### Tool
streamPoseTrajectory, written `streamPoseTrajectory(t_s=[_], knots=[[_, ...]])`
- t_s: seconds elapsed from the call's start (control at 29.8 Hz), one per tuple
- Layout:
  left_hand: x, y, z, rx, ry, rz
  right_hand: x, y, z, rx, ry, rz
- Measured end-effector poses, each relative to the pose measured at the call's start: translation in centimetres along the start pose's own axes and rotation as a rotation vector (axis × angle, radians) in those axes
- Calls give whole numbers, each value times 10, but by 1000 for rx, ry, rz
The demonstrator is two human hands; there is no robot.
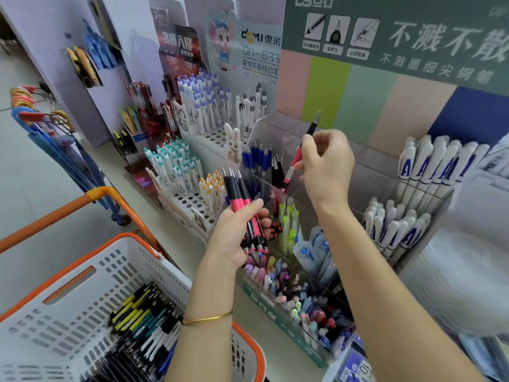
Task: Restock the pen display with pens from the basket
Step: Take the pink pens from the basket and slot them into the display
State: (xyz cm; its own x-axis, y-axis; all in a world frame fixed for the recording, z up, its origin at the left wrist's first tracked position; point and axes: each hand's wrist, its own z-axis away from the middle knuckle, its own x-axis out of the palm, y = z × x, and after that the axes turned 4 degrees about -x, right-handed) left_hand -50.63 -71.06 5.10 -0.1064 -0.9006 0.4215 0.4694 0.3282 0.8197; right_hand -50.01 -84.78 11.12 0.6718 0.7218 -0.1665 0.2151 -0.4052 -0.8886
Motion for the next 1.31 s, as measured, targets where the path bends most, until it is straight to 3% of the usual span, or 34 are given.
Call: streamPoseTrajectory(t_s=[0.27,0.4,0.5,0.6,0.71,0.77,0.84,1.04,1.18,1.24,1.31], knots=[[6,2,4,15,-58,19,17,28,6,-80,-262,803],[5,4,5,29,-74,8,23,34,7,-127,-331,989],[5,4,6,33,-87,7,22,33,4,-133,-331,946],[6,5,6,33,-112,8,12,25,5,-110,-298,717],[8,5,6,29,-175,6,4,11,13,26,-484,337],[9,4,5,35,-189,-15,1,3,18,127,-616,186],[10,5,6,39,-199,-34,-1,0,20,188,-646,100],[7,4,7,8,-213,20,-1,-1,18,220,-523,66],[5,5,8,-40,-102,44,-2,-6,2,81,-61,-43],[4,4,8,-47,-50,32,-2,-5,-4,-46,53,71],[4,3,8,-39,-38,32,1,1,-5,-127,-5,241]])
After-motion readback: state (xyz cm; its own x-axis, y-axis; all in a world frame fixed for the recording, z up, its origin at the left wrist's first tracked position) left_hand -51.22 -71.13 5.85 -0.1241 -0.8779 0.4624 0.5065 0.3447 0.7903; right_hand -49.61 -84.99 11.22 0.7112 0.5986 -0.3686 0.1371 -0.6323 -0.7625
